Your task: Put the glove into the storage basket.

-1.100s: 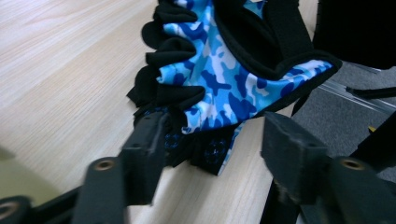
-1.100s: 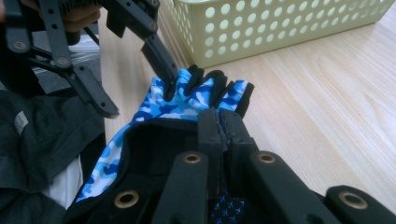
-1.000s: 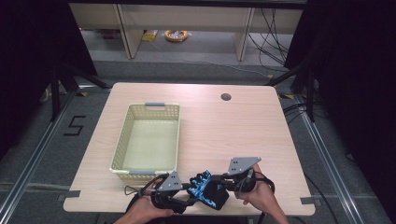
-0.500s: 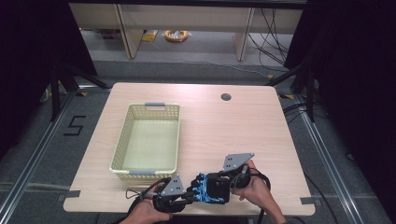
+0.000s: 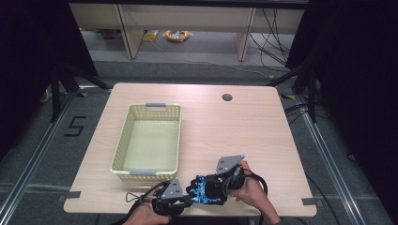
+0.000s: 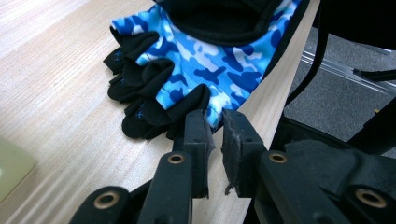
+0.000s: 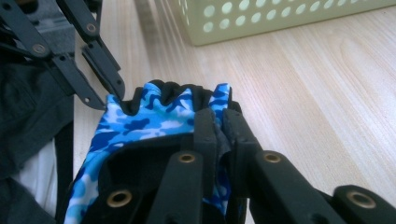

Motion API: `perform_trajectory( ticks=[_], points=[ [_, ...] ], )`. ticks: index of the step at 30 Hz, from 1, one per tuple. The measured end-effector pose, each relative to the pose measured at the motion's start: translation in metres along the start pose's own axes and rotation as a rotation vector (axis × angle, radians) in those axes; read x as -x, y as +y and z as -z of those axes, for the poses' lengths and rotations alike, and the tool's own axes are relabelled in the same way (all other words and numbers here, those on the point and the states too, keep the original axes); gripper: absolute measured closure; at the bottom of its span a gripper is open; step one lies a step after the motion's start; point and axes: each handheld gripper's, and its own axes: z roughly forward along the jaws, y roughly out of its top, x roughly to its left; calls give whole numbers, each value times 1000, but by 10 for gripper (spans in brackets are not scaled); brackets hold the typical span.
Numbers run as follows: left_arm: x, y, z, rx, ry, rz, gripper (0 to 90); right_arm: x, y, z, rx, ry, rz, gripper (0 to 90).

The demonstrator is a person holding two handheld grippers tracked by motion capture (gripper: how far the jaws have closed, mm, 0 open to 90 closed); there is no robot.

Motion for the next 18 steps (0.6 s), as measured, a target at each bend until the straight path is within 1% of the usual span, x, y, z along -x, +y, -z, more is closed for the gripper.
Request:
perform_trajectory(
  ticks=[1, 2, 4, 5, 6, 7, 8, 9, 10, 11, 12, 13, 14, 15, 16, 17, 18],
  points=[
    [0, 0, 0, 1, -3, 2, 789, 1, 1, -1, -2, -9, 25, 855],
    [0, 0, 0, 2, 6, -3, 791, -1, 1, -1, -2, 5, 24, 885],
    [1, 1, 1, 6, 6, -3, 793, -1, 2, 0, 3, 14, 28, 890],
    [1, 2, 1, 14, -1, -15, 795, -3, 4, 1, 16, 20, 13, 891],
    [3, 2, 2, 18, 0, -1, 802, -4, 6, 2, 29, 23, 19, 894],
    [3, 3, 4, 16, -4, 2, 802, -7, 11, 4, 23, 12, 28, 896],
    [2, 5, 6, 15, 0, -27, 802, -7, 11, 4, 23, 12, 28, 896],
    [3, 4, 7, 23, -2, -3, 800, -7, 13, 3, 20, 14, 46, 897],
    [2, 4, 7, 29, 8, -6, 798, -8, 15, 3, 18, 10, 49, 897],
    [3, 4, 7, 37, 1, 12, 797, -8, 17, 3, 16, 15, 39, 897],
    [0, 4, 8, 24, 12, -30, 796, -6, 19, 2, 24, 19, 72, 898],
    [2, 4, 8, 34, 10, 7, 793, -6, 21, 5, 35, 42, 45, 898],
    [2, 4, 8, 34, 7, 7, 793, -6, 21, 5, 35, 42, 45, 898],
    [2, 4, 9, 38, -3, 8, 793, -6, 23, 6, 48, 45, 31, 899],
    [2, 5, 9, 40, 1, 15, 791, -6, 24, 7, 65, 59, 45, 899],
    [3, 5, 10, 54, 0, 22, 791, -6, 26, 8, 78, 61, 45, 899],
    [2, 6, 12, 51, 2, 11, 791, -6, 27, 10, 84, 65, 43, 900]
  ],
)
